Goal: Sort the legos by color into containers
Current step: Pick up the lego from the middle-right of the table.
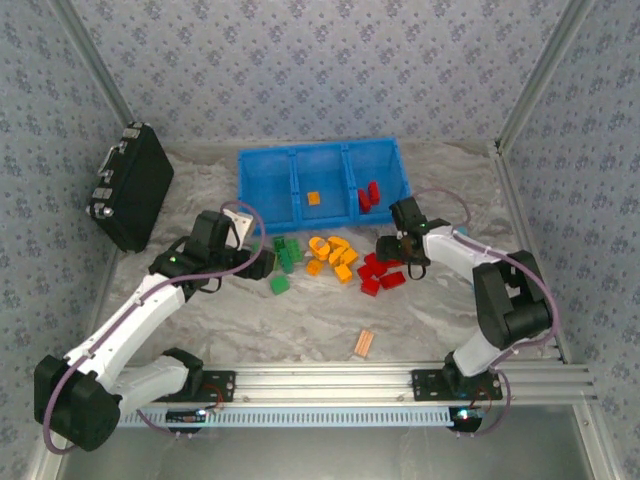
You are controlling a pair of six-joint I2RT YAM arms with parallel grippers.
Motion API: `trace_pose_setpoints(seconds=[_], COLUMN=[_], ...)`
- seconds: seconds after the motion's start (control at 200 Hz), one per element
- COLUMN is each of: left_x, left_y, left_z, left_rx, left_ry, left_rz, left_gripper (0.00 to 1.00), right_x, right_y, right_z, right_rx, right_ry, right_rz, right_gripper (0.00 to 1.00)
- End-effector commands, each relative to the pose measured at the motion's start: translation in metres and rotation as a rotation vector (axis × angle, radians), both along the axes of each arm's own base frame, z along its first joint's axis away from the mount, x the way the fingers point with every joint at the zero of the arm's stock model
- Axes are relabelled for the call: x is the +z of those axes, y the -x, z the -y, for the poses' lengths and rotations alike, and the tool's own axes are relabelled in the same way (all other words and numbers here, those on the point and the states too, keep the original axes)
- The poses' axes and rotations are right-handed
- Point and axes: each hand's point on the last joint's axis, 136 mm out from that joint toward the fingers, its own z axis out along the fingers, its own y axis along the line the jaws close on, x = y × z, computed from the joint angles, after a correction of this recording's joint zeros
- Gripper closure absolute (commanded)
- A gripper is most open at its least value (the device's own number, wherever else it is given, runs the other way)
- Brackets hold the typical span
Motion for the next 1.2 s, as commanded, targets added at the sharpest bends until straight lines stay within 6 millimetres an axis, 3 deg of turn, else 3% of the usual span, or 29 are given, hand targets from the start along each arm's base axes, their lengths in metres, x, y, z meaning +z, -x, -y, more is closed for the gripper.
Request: trace_pose_setpoints(seconds=[0.0,0.37,0.59,0.885,1.015,1.2], left_x=[0.007,0.003,-0.002,-0.004,-0.005,-0.008], left_y=[-0.003,-0.005,-0.006,-0.005,-0.005,-0.007], left_z=[0.002,0.004,0.005,0.005,0.004,0.005], left_rx=[-0.002,-0.001,-0.007,-0.008,-0.006,-0.007], left_ry=[0.002,-0.004,-0.007,-0.011,-0.012,-0.016], left_rz=[0.014,-0.001,-0.012,-0.014,-0.015,-0.012], left_gripper=[0.00,0.00,0.00,0.00,0.00,0.00], right_x=[-0.005,-0.021,-0.025,-0.026,-0.011,0.038], right_y=[-0.002,0.001,0.002,0.003,0.001,-0.014], right_z=[-0.004,0.001,0.005,0.008,0.006,0.001], right_rx=[0.008,0.009,0.000,-0.004,0.008,0.019], right_ry=[-0.013,0.026,0.037,0.050,0.043,0.023], right_rz=[-0.009,-0.057,-0.068,-0.079,-0.053,0.046], right_gripper=[0.15,0.19,0.36,0.49,0.49,0.49])
